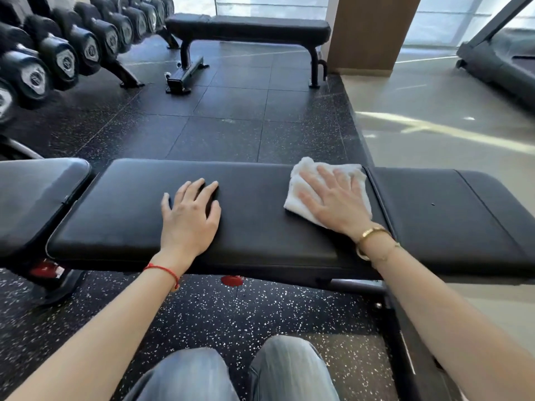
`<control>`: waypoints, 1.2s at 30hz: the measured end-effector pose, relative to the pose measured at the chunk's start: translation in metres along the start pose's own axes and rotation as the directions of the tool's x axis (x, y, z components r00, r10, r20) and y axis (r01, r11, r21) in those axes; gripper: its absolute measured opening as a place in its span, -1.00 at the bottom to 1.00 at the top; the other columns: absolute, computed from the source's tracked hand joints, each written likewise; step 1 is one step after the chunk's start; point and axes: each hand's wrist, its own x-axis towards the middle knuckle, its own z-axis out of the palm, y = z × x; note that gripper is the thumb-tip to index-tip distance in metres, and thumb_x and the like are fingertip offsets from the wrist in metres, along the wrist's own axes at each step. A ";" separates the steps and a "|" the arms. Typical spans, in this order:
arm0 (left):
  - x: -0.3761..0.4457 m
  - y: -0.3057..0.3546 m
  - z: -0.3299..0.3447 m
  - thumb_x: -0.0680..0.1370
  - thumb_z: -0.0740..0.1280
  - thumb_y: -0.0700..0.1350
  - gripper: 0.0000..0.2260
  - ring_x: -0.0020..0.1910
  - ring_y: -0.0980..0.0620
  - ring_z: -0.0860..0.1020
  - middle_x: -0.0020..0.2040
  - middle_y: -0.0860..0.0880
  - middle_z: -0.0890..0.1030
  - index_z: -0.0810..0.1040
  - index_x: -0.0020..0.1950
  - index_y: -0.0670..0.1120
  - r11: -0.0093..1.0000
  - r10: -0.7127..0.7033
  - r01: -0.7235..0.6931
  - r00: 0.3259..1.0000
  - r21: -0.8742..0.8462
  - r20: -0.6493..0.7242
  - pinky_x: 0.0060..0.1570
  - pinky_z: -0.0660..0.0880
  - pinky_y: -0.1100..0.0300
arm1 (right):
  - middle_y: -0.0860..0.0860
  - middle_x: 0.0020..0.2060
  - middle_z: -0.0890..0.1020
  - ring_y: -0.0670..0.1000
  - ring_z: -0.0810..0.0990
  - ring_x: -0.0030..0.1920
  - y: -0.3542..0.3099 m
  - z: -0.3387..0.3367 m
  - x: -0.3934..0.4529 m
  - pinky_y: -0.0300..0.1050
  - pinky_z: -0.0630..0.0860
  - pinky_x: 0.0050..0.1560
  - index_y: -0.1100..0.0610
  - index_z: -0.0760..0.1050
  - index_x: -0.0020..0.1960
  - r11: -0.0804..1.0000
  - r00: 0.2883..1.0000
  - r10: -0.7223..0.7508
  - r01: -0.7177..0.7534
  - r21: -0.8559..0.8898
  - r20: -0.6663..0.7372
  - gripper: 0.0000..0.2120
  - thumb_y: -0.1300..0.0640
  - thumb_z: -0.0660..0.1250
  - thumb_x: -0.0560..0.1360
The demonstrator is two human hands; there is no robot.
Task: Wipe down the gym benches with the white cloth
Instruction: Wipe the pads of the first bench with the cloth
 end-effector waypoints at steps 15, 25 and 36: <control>0.000 -0.002 0.005 0.63 0.19 0.00 -0.61 0.52 -0.01 0.25 0.49 0.00 0.39 0.41 0.46 0.10 1.000 -0.001 0.001 0.999 0.011 -0.047 0.52 0.04 -0.21 | -0.10 0.60 0.02 0.10 -0.07 0.58 -0.007 0.010 -0.024 0.13 -0.29 0.50 -0.33 -0.05 0.55 0.968 0.968 -0.251 0.251 -0.002 -0.023 -0.45 -0.32 -0.23 0.57; -0.001 -0.001 0.002 0.63 0.17 0.01 -0.60 0.55 0.02 0.22 0.52 0.02 0.36 0.38 0.48 0.09 1.000 -0.012 0.012 0.999 0.001 -0.033 0.54 0.01 -0.17 | 0.01 0.51 0.14 0.24 0.14 0.46 -0.086 0.010 0.040 0.30 0.02 0.45 -0.22 0.04 0.56 0.945 0.952 -0.306 0.301 -0.130 -0.020 -0.51 -0.23 -0.09 0.64; 0.002 0.002 -0.004 0.61 0.21 -0.01 -0.62 0.49 -0.02 0.30 0.46 0.01 0.42 0.44 0.44 0.05 0.999 0.007 -0.007 1.000 0.040 -0.017 0.50 0.11 -0.15 | -0.08 0.60 0.03 0.07 -0.05 0.58 0.000 0.006 0.012 0.12 -0.28 0.49 -0.31 -0.06 0.56 0.976 0.976 -0.217 0.217 0.006 -0.006 -0.49 -0.27 -0.12 0.62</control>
